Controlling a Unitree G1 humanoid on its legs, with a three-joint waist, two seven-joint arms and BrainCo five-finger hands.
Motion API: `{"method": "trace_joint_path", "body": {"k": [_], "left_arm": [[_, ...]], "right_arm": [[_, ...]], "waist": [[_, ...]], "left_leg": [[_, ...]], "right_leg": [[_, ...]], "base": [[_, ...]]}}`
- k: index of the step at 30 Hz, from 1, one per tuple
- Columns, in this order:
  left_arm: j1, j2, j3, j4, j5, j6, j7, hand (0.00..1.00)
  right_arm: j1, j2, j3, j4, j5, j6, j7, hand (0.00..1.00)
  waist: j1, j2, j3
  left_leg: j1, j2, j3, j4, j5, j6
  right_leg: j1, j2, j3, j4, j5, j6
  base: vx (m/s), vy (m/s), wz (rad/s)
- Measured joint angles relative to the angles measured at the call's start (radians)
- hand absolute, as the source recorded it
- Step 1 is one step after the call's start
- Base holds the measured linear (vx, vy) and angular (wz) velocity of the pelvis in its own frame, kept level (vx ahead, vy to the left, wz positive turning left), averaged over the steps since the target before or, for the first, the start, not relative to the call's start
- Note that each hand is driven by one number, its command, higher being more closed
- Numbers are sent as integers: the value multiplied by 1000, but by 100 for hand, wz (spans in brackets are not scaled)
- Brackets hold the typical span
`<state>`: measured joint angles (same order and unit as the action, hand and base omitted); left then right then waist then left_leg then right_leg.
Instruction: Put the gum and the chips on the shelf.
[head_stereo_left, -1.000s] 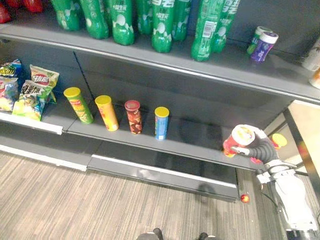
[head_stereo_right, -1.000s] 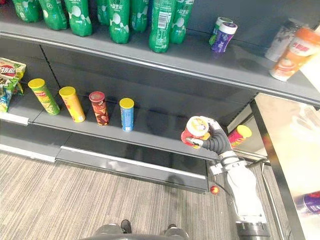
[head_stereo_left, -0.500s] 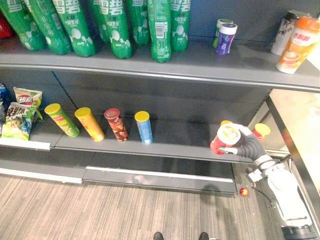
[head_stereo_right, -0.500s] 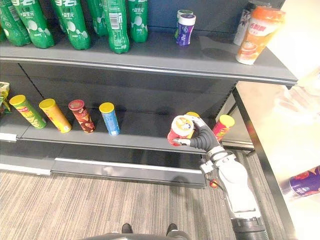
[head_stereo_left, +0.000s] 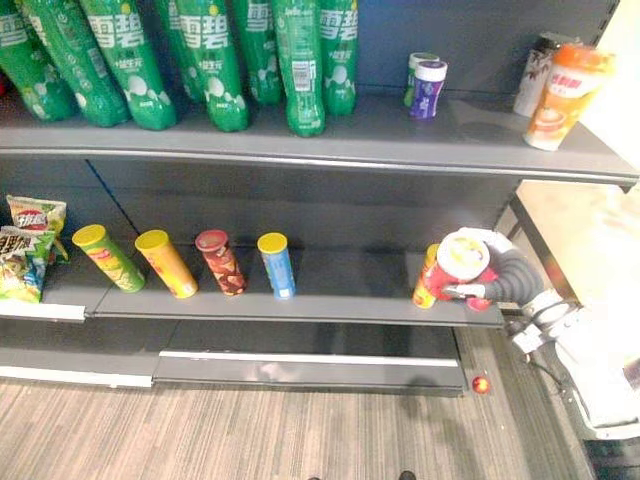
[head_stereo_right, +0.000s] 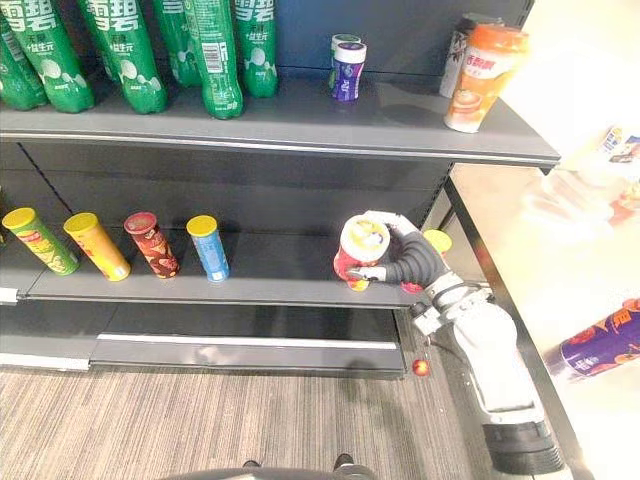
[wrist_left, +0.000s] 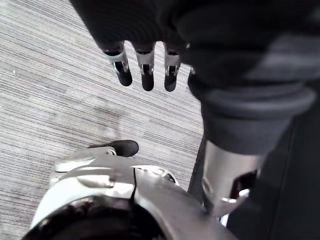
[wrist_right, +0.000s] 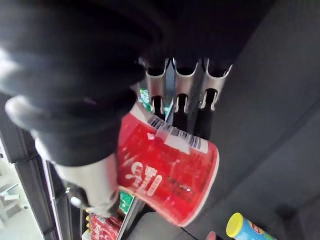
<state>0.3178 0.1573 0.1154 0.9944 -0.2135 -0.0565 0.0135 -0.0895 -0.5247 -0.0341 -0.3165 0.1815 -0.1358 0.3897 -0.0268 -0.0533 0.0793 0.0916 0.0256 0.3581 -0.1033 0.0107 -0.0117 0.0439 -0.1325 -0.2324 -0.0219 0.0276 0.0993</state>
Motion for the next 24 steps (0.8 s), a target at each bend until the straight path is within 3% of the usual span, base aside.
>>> {"method": "trace_joint_path", "body": {"k": [2, 9, 13, 18, 24], "left_arm": [[0, 0, 0, 0, 1, -1, 0, 0], [1, 2, -2, 1, 1, -1, 0, 0], [-1, 3, -7, 1, 2, -1, 0, 0], [-10, 3, -15, 1, 2, 2, 0, 0], [-19, 3, -23, -2, 7, 4, 1, 0]], "right_arm": [[-34, -22, 1, -2, 29, 10, 4, 100], [-255, -95, 32, 29, 110, 114, 4, 100], [-359, -97, 82, 83, 151, 159, -1, 100], [-505, -97, 171, 205, 151, 239, -12, 100], [-646, -97, 229, 383, 140, 278, -44, 100]], "waist": [[0, -2, -2], [4, -10, -19], [8, -17, -27], [28, -21, -29], [52, -23, -31]], "left_leg": [[0, 1, -1, 0, 0, 0], [-1, 1, -8, 0, 6, 4], [0, 2, -13, 0, 7, 5], [-4, 1, -33, -1, 12, 5], [-17, 3, -73, -1, 25, 5]], "right_leg": [[1, 1, 0, 0, 0, 0], [4, 2, -4, -5, 3, -4], [13, 4, -11, -13, 6, -4], [18, 2, -35, -13, 6, -4], [30, 5, -73, -17, 4, -7]], "base": [[0, 0, 0], [-3, 0, 1], [2, -5, 4], [-8, -4, 9], [-6, -12, 24]]}}
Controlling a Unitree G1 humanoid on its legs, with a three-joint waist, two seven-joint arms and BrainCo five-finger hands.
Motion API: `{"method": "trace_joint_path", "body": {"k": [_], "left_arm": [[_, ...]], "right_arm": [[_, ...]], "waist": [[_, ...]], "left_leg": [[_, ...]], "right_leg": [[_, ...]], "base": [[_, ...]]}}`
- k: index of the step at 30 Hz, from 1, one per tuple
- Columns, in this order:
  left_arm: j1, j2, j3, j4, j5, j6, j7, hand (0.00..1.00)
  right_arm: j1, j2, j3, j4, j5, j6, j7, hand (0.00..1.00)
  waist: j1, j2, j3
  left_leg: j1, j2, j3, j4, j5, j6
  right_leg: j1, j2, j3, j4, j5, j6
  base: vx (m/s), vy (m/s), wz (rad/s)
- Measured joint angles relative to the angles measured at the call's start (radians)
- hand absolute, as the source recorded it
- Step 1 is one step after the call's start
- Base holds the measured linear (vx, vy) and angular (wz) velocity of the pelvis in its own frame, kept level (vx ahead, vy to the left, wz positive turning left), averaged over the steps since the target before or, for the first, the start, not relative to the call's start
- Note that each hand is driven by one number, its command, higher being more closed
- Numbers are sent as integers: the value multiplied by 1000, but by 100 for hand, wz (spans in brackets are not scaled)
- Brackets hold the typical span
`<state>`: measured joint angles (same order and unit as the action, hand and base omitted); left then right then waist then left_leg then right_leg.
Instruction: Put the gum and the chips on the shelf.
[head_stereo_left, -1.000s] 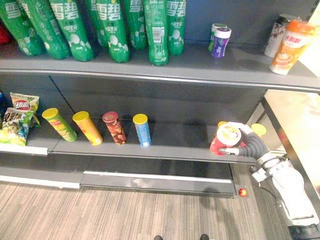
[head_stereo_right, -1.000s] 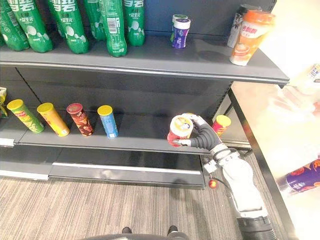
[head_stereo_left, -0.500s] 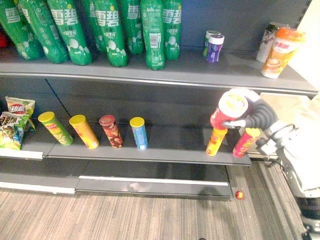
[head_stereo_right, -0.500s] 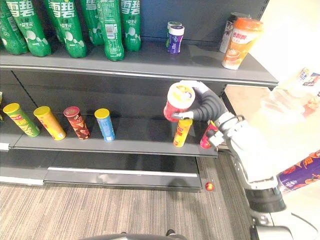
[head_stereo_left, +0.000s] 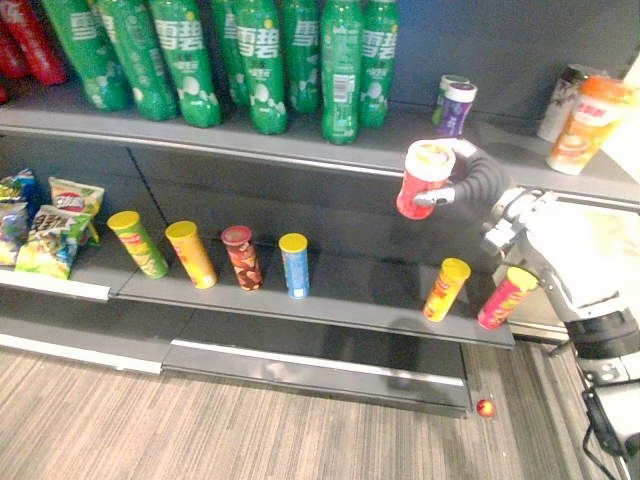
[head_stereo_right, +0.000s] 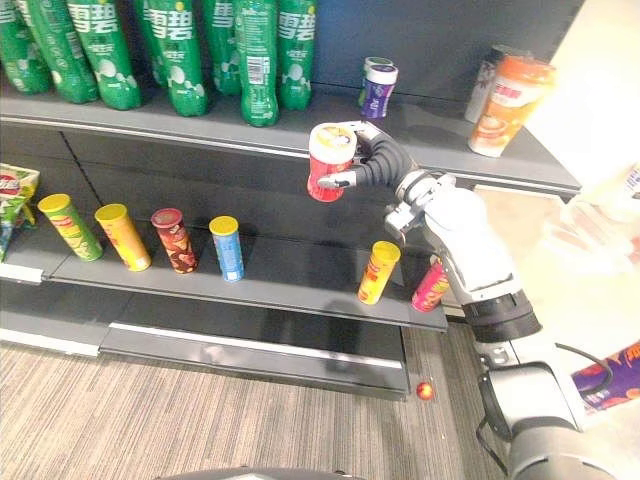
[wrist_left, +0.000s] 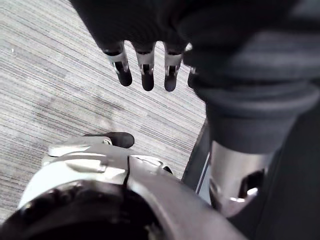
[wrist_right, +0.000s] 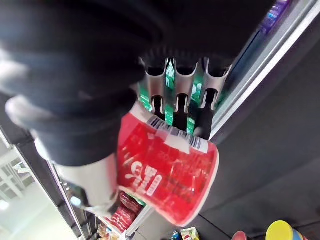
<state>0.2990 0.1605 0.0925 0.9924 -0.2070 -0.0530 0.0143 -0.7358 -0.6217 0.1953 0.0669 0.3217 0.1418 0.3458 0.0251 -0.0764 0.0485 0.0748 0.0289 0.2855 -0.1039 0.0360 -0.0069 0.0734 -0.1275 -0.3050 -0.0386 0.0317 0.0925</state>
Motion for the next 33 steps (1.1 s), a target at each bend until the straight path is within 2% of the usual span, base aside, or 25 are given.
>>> {"method": "trace_joint_path", "body": {"k": [7, 21, 33], "left_arm": [[0, 0, -9, -19, 73, 15, 2, 0], [-2, 2, -26, -59, 74, 43, 1, 0], [-4, 2, -33, -83, 74, 43, 1, 0]], "right_arm": [[-137, 0, 34, 169, -11, 26, -37, 100], [-285, -4, 64, 355, -8, 99, -77, 100], [-367, -88, 80, 539, -6, 93, -77, 100]], "waist": [[19, 0, 0], [40, -3, 18], [46, -1, 50]], "left_leg": [[-5, 0, -29, 0, 9, -1], [2, 1, -48, 0, 12, -2], [4, 1, -62, 0, 13, -2]], "right_leg": [[17, 3, -30, -13, 0, 0], [37, 5, -47, -21, -1, -2], [52, 8, -69, -30, -1, -2]], "base": [[-7, -10, 12], [2, 1, 3], [11, 0, 4]]}}
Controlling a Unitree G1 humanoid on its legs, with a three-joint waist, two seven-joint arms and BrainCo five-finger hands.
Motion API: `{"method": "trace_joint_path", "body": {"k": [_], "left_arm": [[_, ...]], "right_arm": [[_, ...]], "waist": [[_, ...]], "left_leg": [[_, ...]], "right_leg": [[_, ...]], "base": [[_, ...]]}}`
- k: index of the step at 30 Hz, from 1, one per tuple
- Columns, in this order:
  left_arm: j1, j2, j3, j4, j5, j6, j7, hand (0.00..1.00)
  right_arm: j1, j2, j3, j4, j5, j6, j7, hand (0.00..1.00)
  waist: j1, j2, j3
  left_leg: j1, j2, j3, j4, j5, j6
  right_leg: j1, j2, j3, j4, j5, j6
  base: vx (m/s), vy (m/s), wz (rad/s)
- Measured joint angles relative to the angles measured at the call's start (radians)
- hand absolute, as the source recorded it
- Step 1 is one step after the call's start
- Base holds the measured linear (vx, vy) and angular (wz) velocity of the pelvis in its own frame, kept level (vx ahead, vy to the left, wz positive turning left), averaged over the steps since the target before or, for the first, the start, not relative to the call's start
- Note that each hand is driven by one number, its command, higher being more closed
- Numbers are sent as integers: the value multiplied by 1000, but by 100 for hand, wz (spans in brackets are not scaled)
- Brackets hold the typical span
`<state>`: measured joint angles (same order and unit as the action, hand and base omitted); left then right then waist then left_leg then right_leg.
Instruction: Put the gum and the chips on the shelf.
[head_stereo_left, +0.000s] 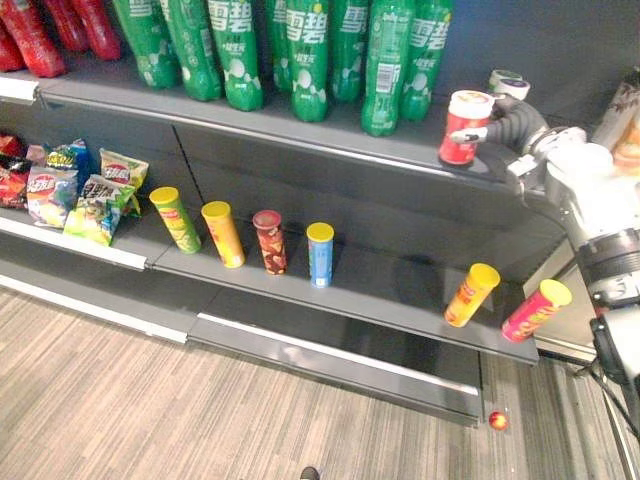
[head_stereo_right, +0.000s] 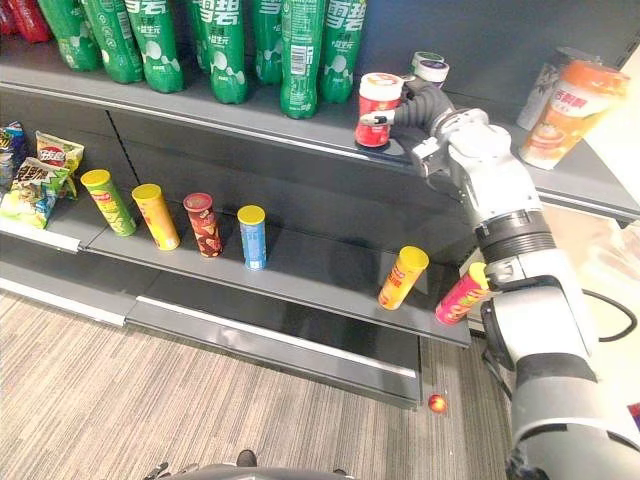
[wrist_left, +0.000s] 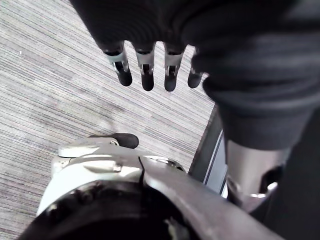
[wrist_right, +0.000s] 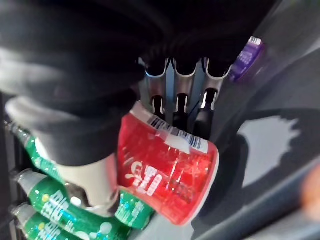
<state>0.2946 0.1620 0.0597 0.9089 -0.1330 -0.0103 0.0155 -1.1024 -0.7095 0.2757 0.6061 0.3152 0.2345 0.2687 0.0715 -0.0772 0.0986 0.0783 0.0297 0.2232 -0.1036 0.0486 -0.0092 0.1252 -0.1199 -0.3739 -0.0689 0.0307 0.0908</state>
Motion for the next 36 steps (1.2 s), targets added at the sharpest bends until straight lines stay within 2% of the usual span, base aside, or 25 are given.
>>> {"method": "trace_joint_path", "body": {"k": [4, 7, 21, 22, 36], "left_arm": [[-3, 1, -14, -3, 0, 0, 1, 0], [-4, 1, -16, -3, 0, 0, 1, 0], [-15, 1, -25, -3, 0, -2, 1, 0], [-15, 1, -25, -3, 0, -2, 1, 0], [-17, 8, -45, -11, -1, -1, 1, 0]], "right_arm": [[-8, -26, 0, 21, 1, -28, 0, 100], [-12, -28, 0, 79, 1, -30, 1, 100], [-12, -67, -1, 89, 1, -72, 21, 100], [-12, -67, -1, 89, 1, -72, 22, 0], [-12, -67, -1, 98, 1, -76, 43, 0]], "waist": [[2, 7, 9], [2, 10, 11], [7, 20, 27], [8, 20, 27], [8, 22, 43]], "left_leg": [[0, 0, -3, 0, 0, 0], [-2, 0, -6, 0, 0, -1], [-2, 0, -2, 0, 0, -1], [-2, 0, -2, 0, 0, -1], [0, 1, 5, 0, 0, -1]], "right_leg": [[1, 1, -1, -2, 0, 0], [1, 1, -3, -4, 0, 0], [1, 2, -1, -6, 0, 0], [1, 2, -1, -6, 0, 0], [1, 1, 1, -6, 0, 0]], "base": [[2, 0, 1], [0, 0, 0], [0, 0, 0], [0, 0, 0], [0, 0, 0]]}}
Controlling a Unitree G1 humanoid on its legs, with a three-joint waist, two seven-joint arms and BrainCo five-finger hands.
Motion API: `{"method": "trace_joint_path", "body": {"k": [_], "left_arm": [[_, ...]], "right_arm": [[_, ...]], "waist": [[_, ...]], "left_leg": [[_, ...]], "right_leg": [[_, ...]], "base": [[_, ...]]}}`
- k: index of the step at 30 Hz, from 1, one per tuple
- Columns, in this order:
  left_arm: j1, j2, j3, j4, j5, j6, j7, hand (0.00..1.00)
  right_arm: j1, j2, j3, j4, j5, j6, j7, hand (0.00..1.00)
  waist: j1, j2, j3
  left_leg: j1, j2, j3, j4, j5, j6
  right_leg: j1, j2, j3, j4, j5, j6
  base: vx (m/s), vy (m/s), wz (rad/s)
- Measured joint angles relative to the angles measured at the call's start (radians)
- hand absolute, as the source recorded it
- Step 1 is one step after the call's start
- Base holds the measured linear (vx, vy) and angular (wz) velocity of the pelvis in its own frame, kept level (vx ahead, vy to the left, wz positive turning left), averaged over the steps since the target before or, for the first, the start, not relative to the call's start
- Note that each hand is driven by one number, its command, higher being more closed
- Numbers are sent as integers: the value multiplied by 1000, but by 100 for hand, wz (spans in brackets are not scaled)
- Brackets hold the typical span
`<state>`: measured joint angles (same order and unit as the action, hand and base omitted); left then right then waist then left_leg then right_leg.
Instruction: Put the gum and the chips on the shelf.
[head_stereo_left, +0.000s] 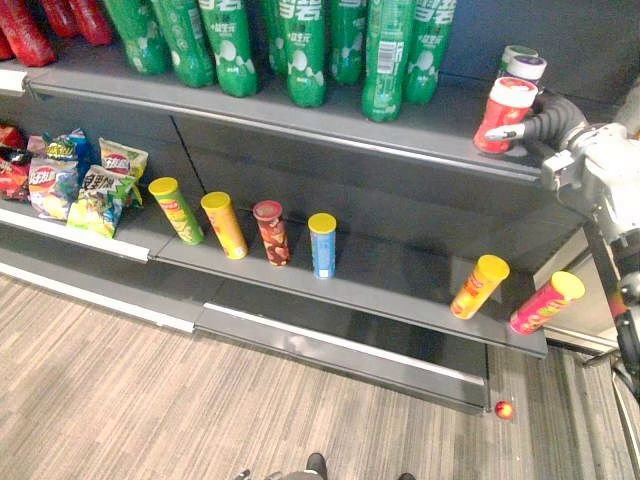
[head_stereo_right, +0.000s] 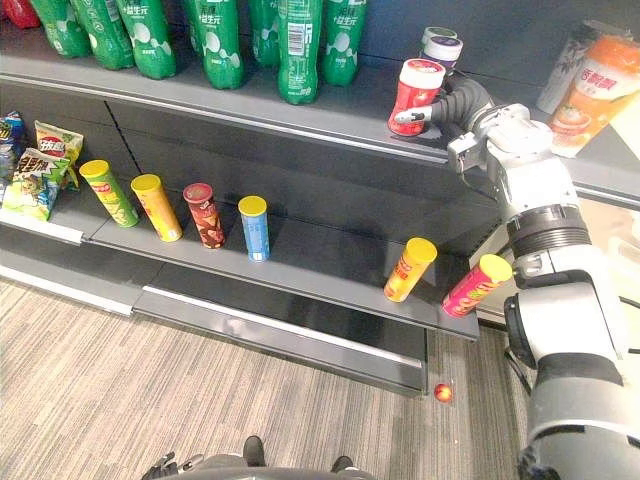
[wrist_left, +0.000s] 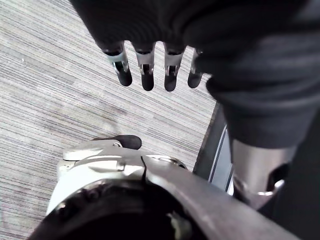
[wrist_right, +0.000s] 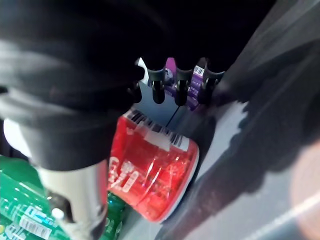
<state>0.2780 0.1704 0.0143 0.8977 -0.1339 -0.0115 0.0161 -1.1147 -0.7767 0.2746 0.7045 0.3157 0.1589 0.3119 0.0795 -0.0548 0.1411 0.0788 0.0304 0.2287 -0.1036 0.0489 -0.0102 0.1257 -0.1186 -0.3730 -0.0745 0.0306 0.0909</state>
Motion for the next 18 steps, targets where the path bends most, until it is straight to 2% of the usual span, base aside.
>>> {"method": "trace_joint_path", "body": {"k": [9, 18], "left_arm": [[0, 1, -8, 0, 0, 0, 0, 0], [0, 1, -8, 0, 1, 0, -1, 0]], "right_arm": [[0, 0, 0, 7, 0, 0, 0, 0], [0, 0, 0, 12, 0, -25, 2, 0]], "waist": [[0, 0, 0], [-1, 0, 0]], "left_leg": [[3, 0, 4, 0, 0, 0], [8, 2, 12, 0, -2, -2]], "right_leg": [[0, 0, 4, 1, 0, 0], [0, 1, 17, 3, 0, 0]], "base": [[0, 0, 0], [0, 0, -3]]}}
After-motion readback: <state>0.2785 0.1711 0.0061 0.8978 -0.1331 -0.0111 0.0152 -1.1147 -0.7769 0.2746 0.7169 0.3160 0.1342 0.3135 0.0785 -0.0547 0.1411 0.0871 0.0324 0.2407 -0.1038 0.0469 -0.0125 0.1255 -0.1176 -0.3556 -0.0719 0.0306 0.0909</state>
